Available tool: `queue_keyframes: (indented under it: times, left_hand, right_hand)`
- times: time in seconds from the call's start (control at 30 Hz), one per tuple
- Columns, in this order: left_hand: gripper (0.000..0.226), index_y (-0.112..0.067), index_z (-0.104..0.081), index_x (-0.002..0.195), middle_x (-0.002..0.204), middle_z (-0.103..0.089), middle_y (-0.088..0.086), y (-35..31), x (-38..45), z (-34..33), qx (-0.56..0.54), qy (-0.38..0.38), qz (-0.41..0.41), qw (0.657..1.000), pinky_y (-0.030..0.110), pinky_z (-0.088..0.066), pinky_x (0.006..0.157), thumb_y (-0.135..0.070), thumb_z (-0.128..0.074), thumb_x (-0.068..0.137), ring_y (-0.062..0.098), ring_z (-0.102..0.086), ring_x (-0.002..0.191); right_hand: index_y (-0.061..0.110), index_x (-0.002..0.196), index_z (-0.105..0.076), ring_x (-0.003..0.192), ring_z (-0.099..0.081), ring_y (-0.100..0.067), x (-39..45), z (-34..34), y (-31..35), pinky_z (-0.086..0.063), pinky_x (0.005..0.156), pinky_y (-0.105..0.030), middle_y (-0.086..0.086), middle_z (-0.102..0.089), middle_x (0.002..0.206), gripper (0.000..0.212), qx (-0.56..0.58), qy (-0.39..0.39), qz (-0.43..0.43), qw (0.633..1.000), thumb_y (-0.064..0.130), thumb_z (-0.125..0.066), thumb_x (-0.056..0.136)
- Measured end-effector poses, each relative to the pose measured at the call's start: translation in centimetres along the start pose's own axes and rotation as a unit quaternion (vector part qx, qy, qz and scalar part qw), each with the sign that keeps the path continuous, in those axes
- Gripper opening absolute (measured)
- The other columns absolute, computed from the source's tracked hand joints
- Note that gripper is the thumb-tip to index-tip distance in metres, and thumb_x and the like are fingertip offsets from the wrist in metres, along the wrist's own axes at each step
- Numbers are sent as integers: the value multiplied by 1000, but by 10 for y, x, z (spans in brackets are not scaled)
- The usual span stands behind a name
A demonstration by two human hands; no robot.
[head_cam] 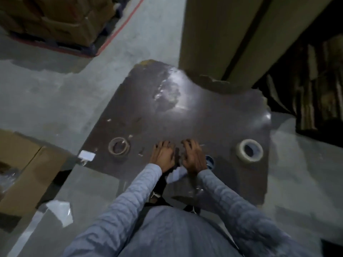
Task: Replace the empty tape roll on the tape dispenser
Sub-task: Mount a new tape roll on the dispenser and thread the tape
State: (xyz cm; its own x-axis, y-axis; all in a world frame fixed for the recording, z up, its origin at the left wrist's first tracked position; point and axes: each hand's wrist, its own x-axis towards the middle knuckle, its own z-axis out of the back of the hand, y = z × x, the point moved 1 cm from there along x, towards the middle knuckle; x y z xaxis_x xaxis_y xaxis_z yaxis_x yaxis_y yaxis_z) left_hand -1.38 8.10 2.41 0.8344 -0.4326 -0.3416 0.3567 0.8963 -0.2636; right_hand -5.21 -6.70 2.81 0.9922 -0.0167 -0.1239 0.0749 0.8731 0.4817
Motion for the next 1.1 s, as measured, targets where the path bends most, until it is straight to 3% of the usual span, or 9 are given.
queue_keyframes:
  times: [0.17,0.3,0.43,0.63,0.77,0.9,0.97,1.1]
  left_hand:
    - [56,-27,-51,140,141,-53,2,-92,24,-21,21,7,-97,995,43,-41,103,-33,-52,84,31,-49,128]
    - [49,-23,-55,132,138,-53,5,-147,34,-41,80,25,-129,988,43,-39,104,-31,-52,84,31,-47,128]
    - [52,-23,-52,135,137,-56,6,-188,37,-56,103,36,-144,984,44,-42,101,-33,-51,84,32,-51,124]
    - [49,-23,-51,135,136,-56,5,-218,40,-69,102,46,-139,984,44,-43,99,-35,-48,87,33,-53,123]
    - [50,-21,-52,133,133,-58,8,-226,42,-72,89,58,-131,986,45,-45,97,-35,-47,85,34,-55,120]
    - [52,-19,-54,130,130,-59,9,-235,46,-74,61,69,-122,988,45,-48,96,-38,-43,83,35,-58,119]
    - [52,-18,-53,132,129,-58,10,-237,46,-78,40,78,-110,990,43,-48,95,-36,-51,84,35,-59,118]
    - [60,-11,-46,135,131,-53,16,-244,41,-90,-61,130,-76,987,40,-47,97,-26,-70,82,38,-57,120]
  right_hand:
    - [0,123,-64,103,-60,-40,-47,39,-88,-53,83,-44,-22,-60,117,44,21,-57,-84,995,11,-62,80]
    - [4,134,-54,119,-55,-37,-76,59,-153,-43,97,-44,-19,-54,131,47,-43,-28,-197,979,14,-52,88]
    - [6,150,-35,135,-43,-37,-92,78,-201,-42,108,-44,-18,-38,151,64,-41,18,-271,962,14,-52,88]
    - [16,153,-34,133,-44,-36,-97,91,-239,-42,109,-41,-11,-32,157,65,-42,9,-245,969,16,-54,91]
    - [14,153,-36,136,-45,-36,-96,89,-245,-46,107,-41,-14,-23,160,66,27,16,-230,973,12,-58,91]
    - [13,148,-42,127,-53,-38,-110,79,-250,-50,100,-39,-15,-25,156,61,43,3,-237,971,23,-64,91]
    - [15,149,-38,123,-56,-38,-123,67,-247,-51,98,-38,-13,-24,156,66,86,0,-260,962,22,-67,89]
    - [16,155,-29,139,-46,-33,-146,47,-240,-44,107,-34,-11,-9,166,79,109,3,-322,940,27,-68,88]
